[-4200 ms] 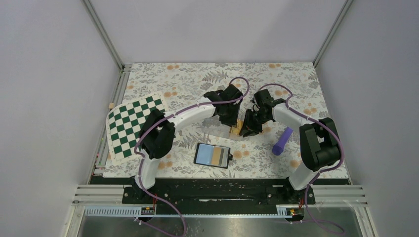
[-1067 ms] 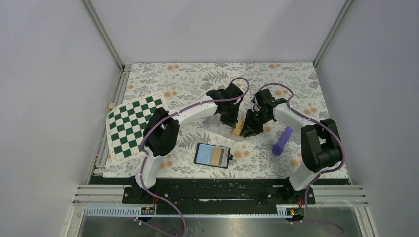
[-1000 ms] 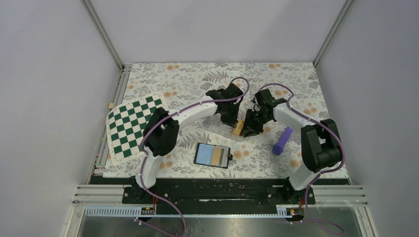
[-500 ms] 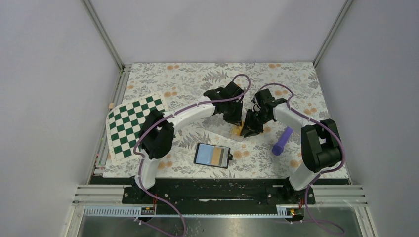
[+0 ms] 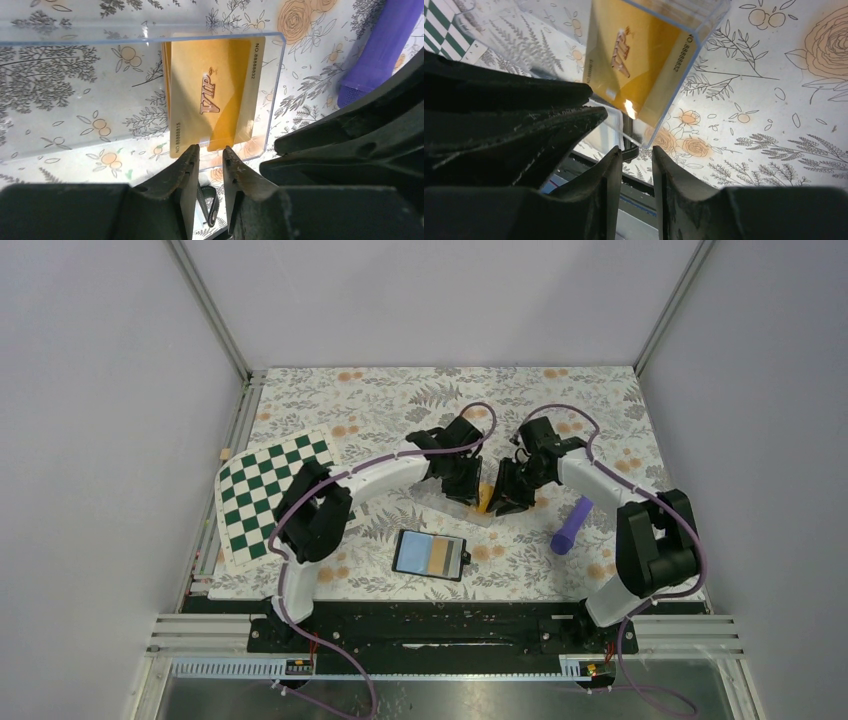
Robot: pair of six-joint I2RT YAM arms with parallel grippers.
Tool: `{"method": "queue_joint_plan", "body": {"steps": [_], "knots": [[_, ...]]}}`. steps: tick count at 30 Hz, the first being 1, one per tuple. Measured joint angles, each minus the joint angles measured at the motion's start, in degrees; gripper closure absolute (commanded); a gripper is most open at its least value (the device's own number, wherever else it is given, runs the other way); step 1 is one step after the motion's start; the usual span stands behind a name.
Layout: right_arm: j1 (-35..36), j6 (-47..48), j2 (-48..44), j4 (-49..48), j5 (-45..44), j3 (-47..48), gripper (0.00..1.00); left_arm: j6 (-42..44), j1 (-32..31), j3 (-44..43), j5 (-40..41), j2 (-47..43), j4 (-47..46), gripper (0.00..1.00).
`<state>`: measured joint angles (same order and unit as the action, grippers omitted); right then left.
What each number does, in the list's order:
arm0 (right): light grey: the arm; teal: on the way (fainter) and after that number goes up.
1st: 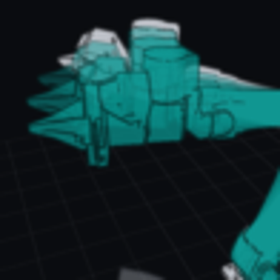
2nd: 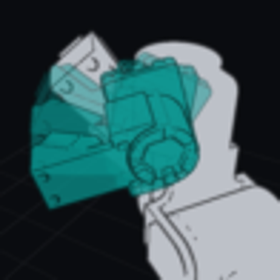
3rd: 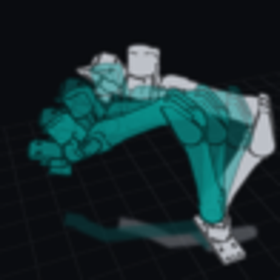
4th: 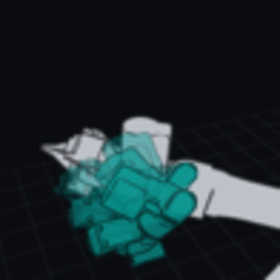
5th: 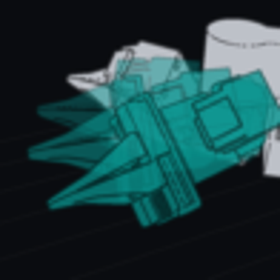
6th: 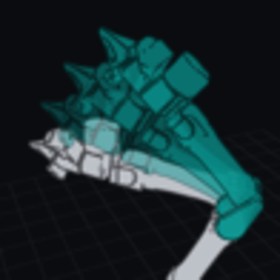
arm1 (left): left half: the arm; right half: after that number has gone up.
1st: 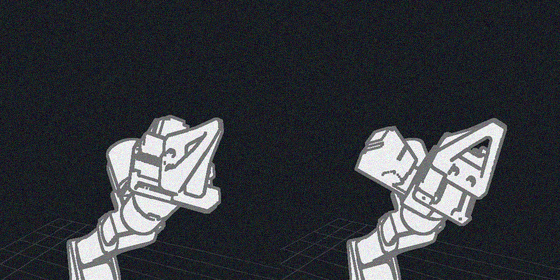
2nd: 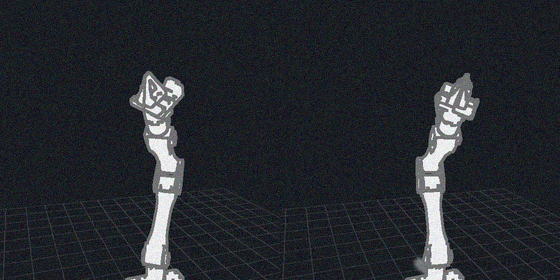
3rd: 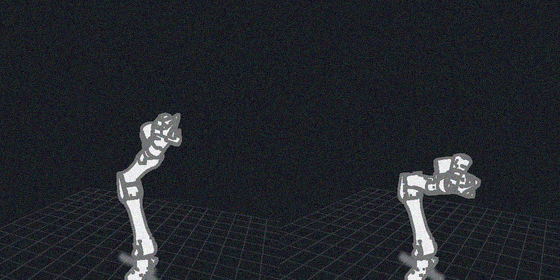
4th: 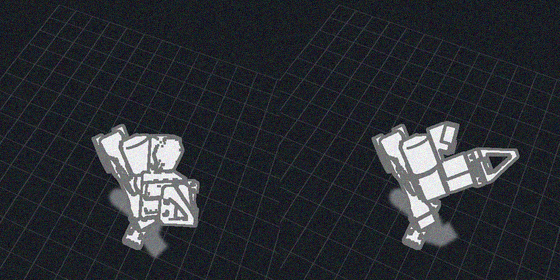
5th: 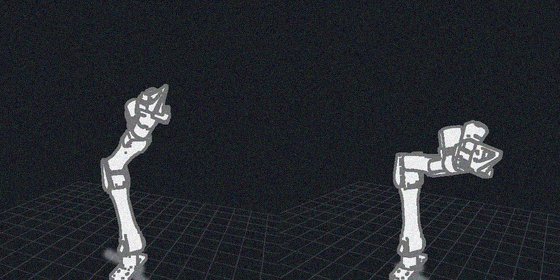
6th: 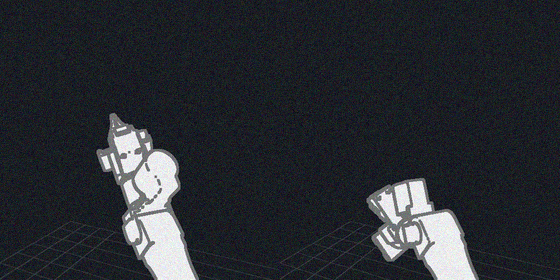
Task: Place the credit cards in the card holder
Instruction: Pick up the credit card from the storage box.
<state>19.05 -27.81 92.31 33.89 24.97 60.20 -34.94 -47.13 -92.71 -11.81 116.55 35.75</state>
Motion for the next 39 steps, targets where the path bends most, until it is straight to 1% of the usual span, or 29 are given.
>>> {"method": "queue_joint_plan", "body": {"steps": [5, 10, 13, 16, 17, 20, 28, 35, 39], "knots": [[0.00, 0.87, -2.54, 1.90, -0.61, 2.10, 0.64, 0.35, 1.46, 2.29, -0.44, -3.96, -2.23, 0.73], [0.02, 2.38, -3.45, 4.70, -2.25, 5.81, 0.71, 0.28, 3.45, 3.85, -2.19, -7.85, -6.14, 0.71], [0.39, 3.19, -3.28, 6.38, -3.65, 8.46, 0.83, -0.26, 5.11, 5.66, -3.58, -8.52, -8.50, 0.70], [1.40, 3.72, -2.25, 7.06, -4.66, 10.58, 0.97, -1.14, 6.64, 7.61, -5.60, -8.39, -9.55, 0.70], [1.92, 3.78, -1.53, 7.19, -4.98, 11.19, 0.99, -1.44, 7.10, 7.91, -6.38, -8.22, -9.68, 0.69], [3.50, 4.07, 1.27, 7.69, -6.38, 12.17, 1.00, -1.88, 8.04, 7.98, -8.41, -7.08, -10.73, 0.69], [6.88, 5.01, 8.96, 9.33, -11.30, 13.09, 1.00, -2.25, 7.91, 7.93, -12.70, -1.75, -12.55, 0.69], [7.21, 5.51, 10.69, 9.53, -13.88, 13.07, 1.00, -2.78, 7.80, 7.93, -13.70, 0.55, -12.79, 0.68], [7.28, 5.49, 11.04, 9.01, -13.81, 12.83, 1.00, -3.08, 7.69, 7.96, -14.36, 0.85, -12.90, 0.72]]}}
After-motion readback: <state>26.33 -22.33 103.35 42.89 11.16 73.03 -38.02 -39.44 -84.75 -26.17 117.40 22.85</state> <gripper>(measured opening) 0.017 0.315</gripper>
